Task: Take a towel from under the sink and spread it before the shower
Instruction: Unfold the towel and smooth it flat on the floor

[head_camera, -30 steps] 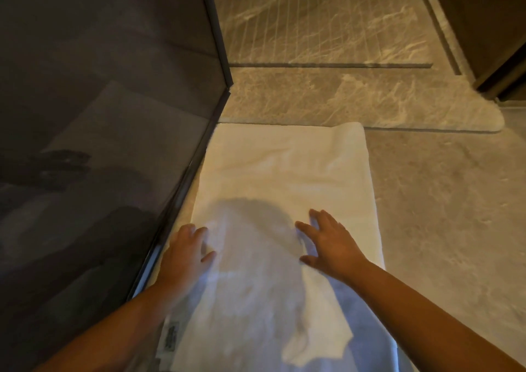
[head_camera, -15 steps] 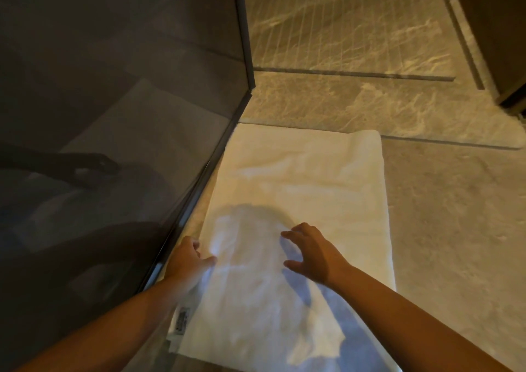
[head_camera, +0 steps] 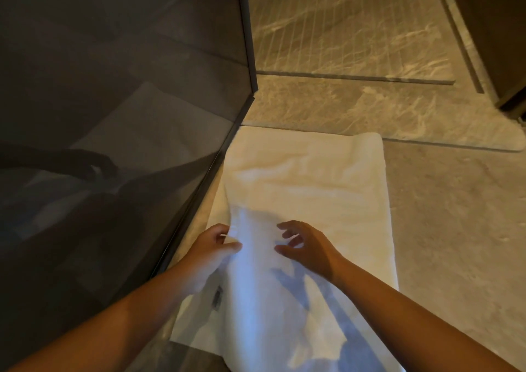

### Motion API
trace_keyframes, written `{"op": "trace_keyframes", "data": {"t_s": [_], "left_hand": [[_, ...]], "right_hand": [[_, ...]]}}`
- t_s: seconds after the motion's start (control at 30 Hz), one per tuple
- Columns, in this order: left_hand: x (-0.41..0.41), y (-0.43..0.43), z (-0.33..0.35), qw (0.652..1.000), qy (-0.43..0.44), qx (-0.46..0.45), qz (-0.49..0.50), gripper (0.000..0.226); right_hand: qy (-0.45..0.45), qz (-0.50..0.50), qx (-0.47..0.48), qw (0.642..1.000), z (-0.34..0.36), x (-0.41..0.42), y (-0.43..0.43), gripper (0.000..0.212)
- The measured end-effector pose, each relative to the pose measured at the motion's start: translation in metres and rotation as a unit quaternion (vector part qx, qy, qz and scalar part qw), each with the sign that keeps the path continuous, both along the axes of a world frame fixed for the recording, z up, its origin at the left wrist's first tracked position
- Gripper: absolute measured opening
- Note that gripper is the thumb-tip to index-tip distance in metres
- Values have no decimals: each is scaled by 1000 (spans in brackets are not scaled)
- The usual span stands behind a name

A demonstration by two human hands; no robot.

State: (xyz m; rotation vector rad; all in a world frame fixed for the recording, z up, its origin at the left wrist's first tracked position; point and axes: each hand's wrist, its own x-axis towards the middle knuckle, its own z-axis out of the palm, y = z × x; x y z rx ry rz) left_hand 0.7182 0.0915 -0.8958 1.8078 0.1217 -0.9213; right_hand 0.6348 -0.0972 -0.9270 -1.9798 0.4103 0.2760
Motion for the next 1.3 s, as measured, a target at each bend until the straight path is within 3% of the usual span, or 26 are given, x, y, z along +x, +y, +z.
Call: {"op": "trace_keyframes", "data": {"t_s": [0.2,0.47,0.6,0.67,1.03,1.2,1.3], "left_hand": [[-8,-26,16,997,23,-65,-35,17],[-9,-32,23,983,92,-118,-105,40],[-8,-37,25,979,128,-115,-107,38],[-8,-39,25,979,134,-114,-101,37],[-2,-49,7,991,21,-26,-127,21],[-1,-66,-15,961,-130,49,-240,16],[-1,-89,-21,946,-161,60,-274,28]], "right_hand": [[-1,-50,179,983,14,11,20,33],[16,-117,211,970,18,12,10,24],[47,-172,273,945,18,11,5,17],[47,-182,256,948,16,10,2,9],[24,-274,128,953,5,-13,-51,22],[21,-356,73,931,0,-51,-96,28],[21,-405,56,913,-1,-76,-117,28]]}}
